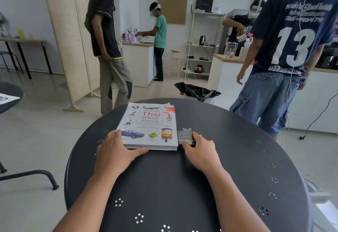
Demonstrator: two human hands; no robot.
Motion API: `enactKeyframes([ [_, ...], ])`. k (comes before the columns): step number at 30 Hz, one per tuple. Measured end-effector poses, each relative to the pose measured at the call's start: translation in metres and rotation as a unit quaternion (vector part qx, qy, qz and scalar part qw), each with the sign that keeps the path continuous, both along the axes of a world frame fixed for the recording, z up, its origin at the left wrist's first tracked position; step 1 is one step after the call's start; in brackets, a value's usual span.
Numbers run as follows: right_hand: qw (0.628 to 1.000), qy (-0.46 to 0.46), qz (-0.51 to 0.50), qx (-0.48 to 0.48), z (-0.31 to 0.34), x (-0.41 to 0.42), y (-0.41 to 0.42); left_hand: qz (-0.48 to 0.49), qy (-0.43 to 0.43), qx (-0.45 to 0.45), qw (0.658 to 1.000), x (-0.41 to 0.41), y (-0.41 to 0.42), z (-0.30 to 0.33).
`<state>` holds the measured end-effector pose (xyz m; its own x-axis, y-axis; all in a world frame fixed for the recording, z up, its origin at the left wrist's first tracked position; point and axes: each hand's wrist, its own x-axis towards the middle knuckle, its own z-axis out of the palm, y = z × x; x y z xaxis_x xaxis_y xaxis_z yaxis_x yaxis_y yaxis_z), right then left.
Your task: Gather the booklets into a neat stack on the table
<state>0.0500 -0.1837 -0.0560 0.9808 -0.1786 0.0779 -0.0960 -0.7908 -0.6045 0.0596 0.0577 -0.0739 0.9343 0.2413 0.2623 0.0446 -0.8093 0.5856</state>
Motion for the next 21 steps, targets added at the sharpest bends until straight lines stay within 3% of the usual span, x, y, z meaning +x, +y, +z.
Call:
enactKeyframes([
  [10, 1.0, -0.002, -0.017, 0.009, 0.001, -0.005, 0.004, 0.004, -0.003, 0.018, 1.0, -0.002, -0.003, 0.001],
  [15, 0.997, -0.014, -0.052, 0.053, 0.005, -0.018, -0.002, 0.014, -0.026, 0.093, 0.995, -0.008, -0.005, -0.002],
  [21, 0.999, 0.019, -0.049, 0.005, 0.004, -0.071, -0.014, 0.016, -0.031, 0.102, 0.994, -0.059, -0.009, -0.005],
])
